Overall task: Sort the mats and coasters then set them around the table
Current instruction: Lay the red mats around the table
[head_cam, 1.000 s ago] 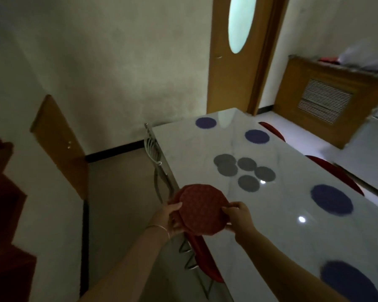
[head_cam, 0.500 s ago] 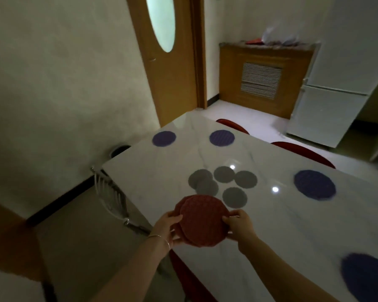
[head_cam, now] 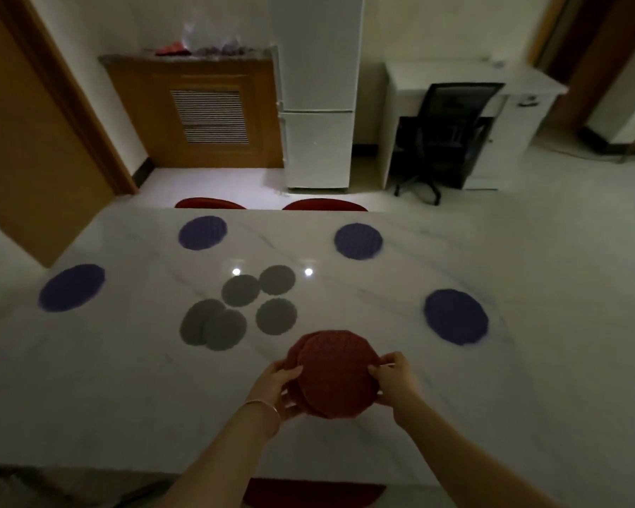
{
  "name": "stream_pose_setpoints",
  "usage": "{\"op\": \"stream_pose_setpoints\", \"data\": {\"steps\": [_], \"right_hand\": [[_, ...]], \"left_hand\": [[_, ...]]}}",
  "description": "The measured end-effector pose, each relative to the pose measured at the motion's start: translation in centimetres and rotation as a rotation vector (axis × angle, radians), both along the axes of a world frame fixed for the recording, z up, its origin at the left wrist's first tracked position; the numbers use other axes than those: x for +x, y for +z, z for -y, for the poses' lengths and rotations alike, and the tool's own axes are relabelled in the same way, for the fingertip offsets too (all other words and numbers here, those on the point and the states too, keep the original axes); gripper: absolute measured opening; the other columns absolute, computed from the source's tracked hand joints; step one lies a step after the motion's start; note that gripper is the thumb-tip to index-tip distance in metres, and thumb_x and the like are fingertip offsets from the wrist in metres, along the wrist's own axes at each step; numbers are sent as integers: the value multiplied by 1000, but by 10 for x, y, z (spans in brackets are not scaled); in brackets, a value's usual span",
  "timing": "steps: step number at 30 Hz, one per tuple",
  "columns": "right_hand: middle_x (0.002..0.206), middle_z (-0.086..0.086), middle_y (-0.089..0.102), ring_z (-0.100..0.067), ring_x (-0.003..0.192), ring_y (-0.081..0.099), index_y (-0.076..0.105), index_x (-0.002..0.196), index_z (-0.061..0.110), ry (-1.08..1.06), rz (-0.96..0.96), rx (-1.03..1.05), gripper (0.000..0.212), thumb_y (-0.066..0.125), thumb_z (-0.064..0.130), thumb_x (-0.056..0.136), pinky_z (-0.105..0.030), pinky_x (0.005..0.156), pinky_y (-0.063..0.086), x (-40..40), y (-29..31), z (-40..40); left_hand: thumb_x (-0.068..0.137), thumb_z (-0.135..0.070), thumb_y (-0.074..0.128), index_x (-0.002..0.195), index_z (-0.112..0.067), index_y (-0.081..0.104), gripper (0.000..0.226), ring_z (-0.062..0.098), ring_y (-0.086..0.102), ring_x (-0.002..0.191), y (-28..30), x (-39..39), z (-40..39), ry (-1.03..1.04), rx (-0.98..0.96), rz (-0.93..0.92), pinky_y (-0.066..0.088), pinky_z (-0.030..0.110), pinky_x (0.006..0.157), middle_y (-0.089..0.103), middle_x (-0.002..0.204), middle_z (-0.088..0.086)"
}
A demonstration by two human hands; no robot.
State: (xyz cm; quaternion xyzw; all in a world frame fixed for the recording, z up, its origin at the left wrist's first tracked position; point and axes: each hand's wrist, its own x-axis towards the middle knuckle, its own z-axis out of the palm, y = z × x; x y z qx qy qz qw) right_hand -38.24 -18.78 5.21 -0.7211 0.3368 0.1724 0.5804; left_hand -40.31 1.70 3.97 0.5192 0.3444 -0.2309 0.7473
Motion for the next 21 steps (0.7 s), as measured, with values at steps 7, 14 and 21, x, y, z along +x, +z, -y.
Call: {"op": "stream_pose_setpoints", "data": {"steps": [7, 14, 21], "right_hand": [[85, -9, 54, -21, 71, 55, 48, 83, 17, -129, 4, 0, 15, 60, 10, 89, -45, 69, 57, -22, -15, 25], [82, -12, 53, -23, 70, 54, 47, 94, 11, -277, 14, 104, 12, 56, 5, 90, -41, 60, 53, -32, -29, 36], [75, -17, 55, -23, 60, 50, 47, 99, 8, -183, 20, -75, 12, 54, 5, 90, -34, 57, 44, -52, -55, 24]], "left_hand": [[81, -16, 68, 105, -23, 60, 26, 30, 63, 95, -10, -1, 25, -99, -24, -14, 56, 39, 66, 65, 107, 9], [82, -12, 62, 99, -23, 60, 20, 29, 61, 87, 1, 12, -7, 33, 44, 29, 53, 37, 63, 64, 102, 10], [85, -9, 58, 97, -21, 60, 18, 31, 59, 86, 14, 13, -84, 200, 104, 59, 52, 40, 63, 62, 99, 13]]}}
